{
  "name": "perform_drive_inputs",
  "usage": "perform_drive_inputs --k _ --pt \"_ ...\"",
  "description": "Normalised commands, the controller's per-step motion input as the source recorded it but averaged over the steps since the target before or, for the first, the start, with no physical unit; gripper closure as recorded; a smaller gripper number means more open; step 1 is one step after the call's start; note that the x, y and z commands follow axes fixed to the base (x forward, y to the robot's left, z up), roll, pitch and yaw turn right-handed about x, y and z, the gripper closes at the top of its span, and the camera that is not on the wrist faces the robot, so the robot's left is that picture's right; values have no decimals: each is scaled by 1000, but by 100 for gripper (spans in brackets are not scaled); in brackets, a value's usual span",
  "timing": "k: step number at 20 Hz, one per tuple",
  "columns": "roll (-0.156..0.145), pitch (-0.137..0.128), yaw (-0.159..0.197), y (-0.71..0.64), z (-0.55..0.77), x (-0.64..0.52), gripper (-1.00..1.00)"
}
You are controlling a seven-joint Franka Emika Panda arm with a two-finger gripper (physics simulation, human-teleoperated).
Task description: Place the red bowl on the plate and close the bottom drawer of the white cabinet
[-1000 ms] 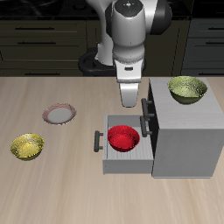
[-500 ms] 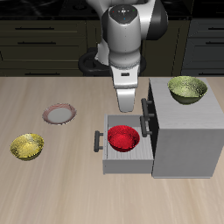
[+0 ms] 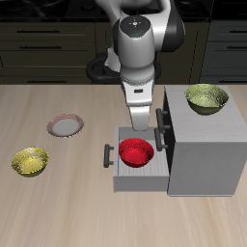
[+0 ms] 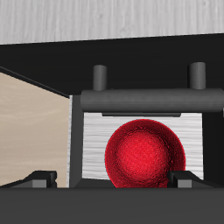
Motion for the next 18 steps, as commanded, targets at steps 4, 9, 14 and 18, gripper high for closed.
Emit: perform_drive_inputs --k 4,9,14,18 --pt "0 28 -18 23 -288 -2 -100" --pt "-13 28 -25 -13 -148 -69 -100" --pt "-8 25 1 -61 -130 -93 -100" --pt "-9 -5 8 -134 -60 -9 -100"
